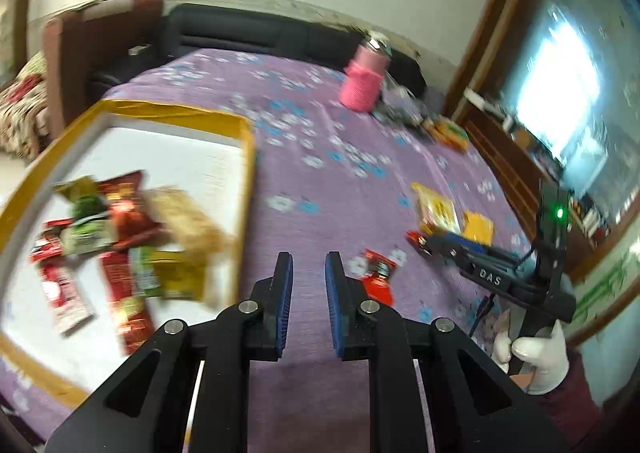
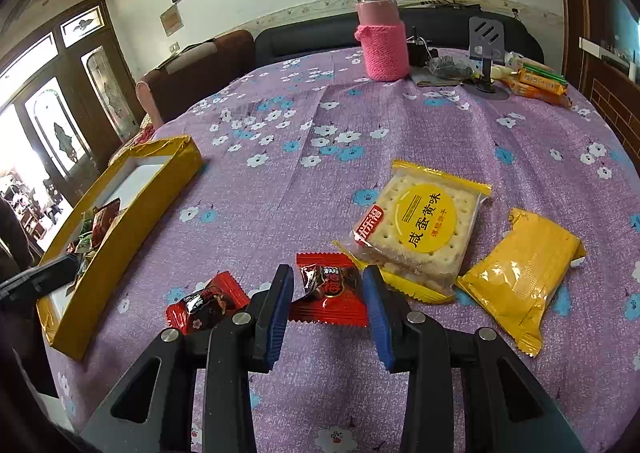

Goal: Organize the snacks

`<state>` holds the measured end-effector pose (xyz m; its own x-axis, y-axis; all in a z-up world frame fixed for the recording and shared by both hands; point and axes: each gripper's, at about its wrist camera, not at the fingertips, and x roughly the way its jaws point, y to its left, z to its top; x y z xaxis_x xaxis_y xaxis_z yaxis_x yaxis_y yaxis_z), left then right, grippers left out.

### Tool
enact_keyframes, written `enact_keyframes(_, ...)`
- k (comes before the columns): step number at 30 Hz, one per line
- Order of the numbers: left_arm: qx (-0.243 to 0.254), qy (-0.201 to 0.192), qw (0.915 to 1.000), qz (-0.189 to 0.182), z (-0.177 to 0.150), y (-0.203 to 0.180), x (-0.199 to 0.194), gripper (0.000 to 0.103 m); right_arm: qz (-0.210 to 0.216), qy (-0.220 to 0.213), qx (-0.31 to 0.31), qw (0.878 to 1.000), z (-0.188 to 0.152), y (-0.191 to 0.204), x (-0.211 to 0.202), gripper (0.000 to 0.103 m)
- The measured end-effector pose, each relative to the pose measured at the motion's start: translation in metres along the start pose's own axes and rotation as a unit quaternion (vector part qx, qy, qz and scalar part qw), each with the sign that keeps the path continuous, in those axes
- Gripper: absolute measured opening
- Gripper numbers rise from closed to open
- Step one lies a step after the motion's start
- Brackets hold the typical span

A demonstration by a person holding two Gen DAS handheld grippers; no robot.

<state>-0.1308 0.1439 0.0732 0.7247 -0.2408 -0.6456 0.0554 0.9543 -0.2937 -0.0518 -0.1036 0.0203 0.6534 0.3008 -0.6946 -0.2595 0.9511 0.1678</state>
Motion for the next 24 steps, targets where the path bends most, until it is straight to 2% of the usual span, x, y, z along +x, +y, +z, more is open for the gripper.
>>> enact_keyframes(6, -0.037, -0.022, 0.9989, 0.018, -0.005, 0.040, -0.031, 0.014, 0.003, -0.001, -0.001, 1.000, 0.002, 0.009, -0.005, 0.037)
enact_keyframes(10, -0.012, -0.009, 0.9998, -0.012, -0.007, 0.025, -0.030, 0.014, 0.017, 0.002, 0.013, 1.000, 0.004, 0.015, -0.009, 0.037)
enact_keyframes(13, 0.035, 0.034, 0.9971, -0.058, -0.011, -0.011, -0.007, 0.018, 0.023, 0.009, 0.022, 0.999, 0.002, 0.016, -0.011, 0.037)
enact_keyframes(15, 0.066, 0.053, 0.9939, -0.072, -0.015, -0.032, 0.009, 0.030, 0.027, 0.016, 0.028, 0.999, -0.002, 0.014, -0.014, 0.037)
enact_keyframes(18, 0.112, 0.070, 0.9890, -0.067, -0.016, -0.060, 0.041, 0.032, 0.024, 0.021, 0.030, 0.999, -0.008, 0.011, -0.018, 0.037)
enact_keyframes(24, 0.143, 0.101, 0.9829, -0.058, -0.006, -0.078, 0.094, 0.033, 0.030, 0.038, 0.035, 0.998, -0.014, -0.005, -0.020, 0.040)
